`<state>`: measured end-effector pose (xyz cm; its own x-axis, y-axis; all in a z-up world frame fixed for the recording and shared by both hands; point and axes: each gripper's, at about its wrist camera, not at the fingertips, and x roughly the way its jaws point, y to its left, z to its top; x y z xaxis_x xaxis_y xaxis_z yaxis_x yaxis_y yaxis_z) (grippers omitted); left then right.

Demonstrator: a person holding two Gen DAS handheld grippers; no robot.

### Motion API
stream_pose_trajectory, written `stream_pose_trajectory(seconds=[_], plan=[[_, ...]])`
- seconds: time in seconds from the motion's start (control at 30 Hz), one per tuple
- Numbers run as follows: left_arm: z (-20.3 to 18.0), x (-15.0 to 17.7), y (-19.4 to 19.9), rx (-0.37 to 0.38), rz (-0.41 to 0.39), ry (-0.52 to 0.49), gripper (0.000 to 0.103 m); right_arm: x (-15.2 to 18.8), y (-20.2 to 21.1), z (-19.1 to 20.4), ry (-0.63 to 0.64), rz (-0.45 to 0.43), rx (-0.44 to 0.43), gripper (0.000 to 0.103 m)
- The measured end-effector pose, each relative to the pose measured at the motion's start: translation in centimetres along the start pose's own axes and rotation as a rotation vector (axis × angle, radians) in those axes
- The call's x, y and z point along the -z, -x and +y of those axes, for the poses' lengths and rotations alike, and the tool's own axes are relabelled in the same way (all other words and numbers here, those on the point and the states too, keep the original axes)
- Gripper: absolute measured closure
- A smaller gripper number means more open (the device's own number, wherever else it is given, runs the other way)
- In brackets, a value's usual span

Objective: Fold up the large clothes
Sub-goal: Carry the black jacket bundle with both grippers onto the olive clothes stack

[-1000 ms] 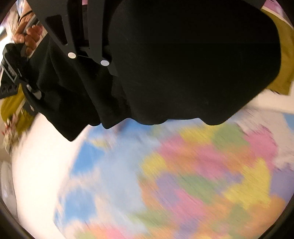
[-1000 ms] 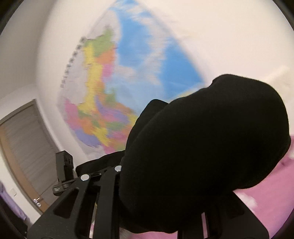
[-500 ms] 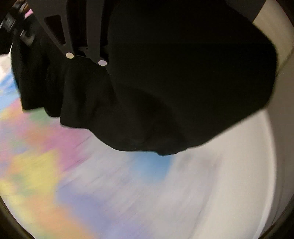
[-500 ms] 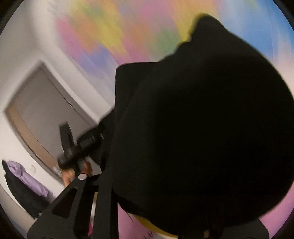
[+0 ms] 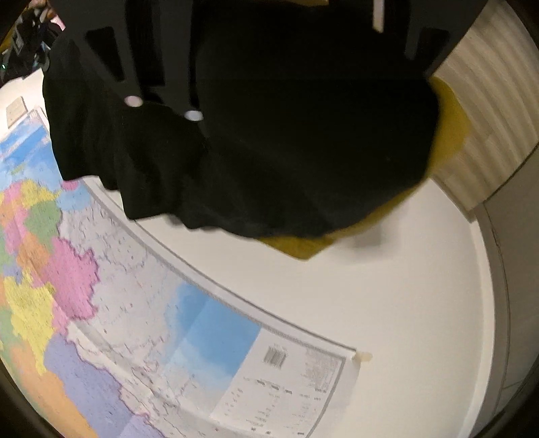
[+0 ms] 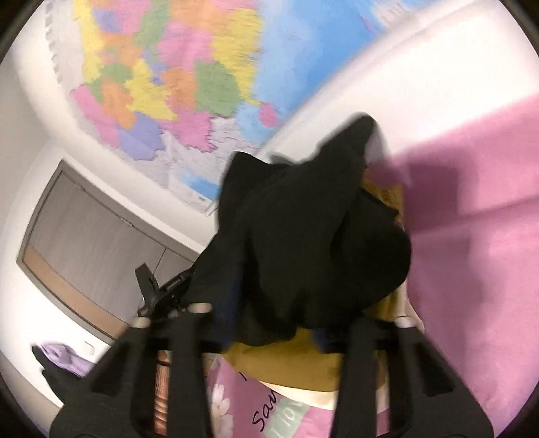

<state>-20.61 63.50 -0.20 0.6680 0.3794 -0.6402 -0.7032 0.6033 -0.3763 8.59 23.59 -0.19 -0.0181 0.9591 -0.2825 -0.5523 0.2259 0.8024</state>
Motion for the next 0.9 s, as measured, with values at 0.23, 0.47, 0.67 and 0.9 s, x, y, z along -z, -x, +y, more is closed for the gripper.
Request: stream_pose_trajectory(seconds=[0.23, 0.47, 0.67, 0.9], plan=[[0.7, -0.2, -1.2, -0.096, 0.004, 0.007, 0.056, 1.3, -1.1, 1.3, 0.085, 0.096, 0.072, 0.086], [-0.4, 1.4, 1.9, -0.217, -0.093, -0.072, 0.034, 1.8, -0.5, 1.0, 0.115, 0.110, 0.148, 0.057], [-2.1, 3.4, 7.4, -0.247, -0.232, -0.139, 0.029, 1.9, 4.1, 3.4, 0.298, 0.014, 0.307, 0.048], [-9.8, 6.9, 8.3, -0.100, -0.208, -0.392, 0.020, 0.9, 1.8, 7.3, 0.482, -0.030, 0.308, 0.048]])
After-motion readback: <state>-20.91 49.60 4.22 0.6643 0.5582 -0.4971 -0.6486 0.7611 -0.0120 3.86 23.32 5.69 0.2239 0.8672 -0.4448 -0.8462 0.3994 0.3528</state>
